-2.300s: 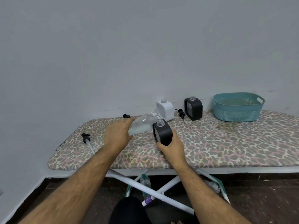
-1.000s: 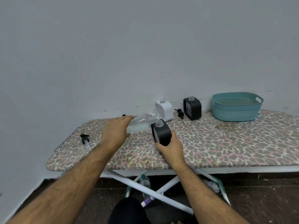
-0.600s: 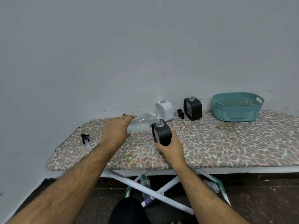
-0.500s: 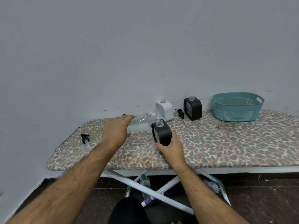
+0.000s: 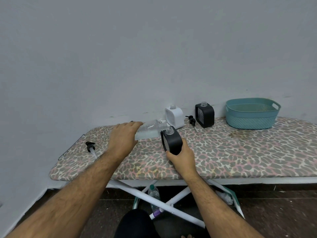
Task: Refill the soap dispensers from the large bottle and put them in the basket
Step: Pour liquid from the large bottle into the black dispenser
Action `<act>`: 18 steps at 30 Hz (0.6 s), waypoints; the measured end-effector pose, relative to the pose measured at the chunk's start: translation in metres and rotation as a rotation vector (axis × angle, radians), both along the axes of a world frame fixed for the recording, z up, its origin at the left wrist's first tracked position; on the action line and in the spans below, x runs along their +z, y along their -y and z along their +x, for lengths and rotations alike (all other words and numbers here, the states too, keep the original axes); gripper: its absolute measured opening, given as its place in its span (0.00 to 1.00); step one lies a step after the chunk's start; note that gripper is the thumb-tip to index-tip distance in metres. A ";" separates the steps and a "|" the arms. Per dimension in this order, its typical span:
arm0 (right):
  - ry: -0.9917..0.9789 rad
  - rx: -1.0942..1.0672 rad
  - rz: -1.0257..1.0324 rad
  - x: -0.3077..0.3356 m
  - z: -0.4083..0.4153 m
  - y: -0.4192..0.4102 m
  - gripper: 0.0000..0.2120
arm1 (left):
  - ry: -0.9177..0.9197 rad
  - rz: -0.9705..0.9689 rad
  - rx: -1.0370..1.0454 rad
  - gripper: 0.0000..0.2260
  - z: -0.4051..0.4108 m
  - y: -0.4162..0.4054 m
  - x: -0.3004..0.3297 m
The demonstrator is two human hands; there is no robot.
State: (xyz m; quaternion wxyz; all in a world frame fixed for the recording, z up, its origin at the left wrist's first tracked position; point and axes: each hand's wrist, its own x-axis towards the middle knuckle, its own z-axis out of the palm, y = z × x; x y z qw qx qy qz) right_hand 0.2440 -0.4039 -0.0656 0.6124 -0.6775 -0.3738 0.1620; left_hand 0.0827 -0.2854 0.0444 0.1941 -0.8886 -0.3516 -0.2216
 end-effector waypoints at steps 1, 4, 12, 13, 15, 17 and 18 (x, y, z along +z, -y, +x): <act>0.000 0.000 0.001 0.000 0.000 0.000 0.25 | 0.002 0.000 -0.001 0.29 0.000 0.000 0.000; -0.002 0.000 0.005 0.000 0.000 0.000 0.26 | -0.002 0.003 0.000 0.30 0.001 -0.001 0.000; -0.002 0.002 0.006 -0.001 0.000 -0.001 0.26 | -0.010 0.003 0.005 0.30 0.001 -0.003 -0.001; -0.005 0.002 0.005 -0.001 0.000 -0.001 0.26 | -0.010 0.003 0.005 0.30 0.001 -0.003 -0.001; -0.007 0.002 0.006 -0.001 0.000 -0.001 0.25 | -0.007 0.003 0.003 0.30 0.001 -0.004 -0.001; -0.010 0.003 0.006 -0.002 0.000 -0.001 0.25 | -0.004 0.003 0.001 0.30 0.001 -0.004 -0.001; -0.012 0.003 0.005 -0.002 0.000 -0.001 0.25 | -0.004 0.005 0.000 0.30 0.001 -0.004 -0.001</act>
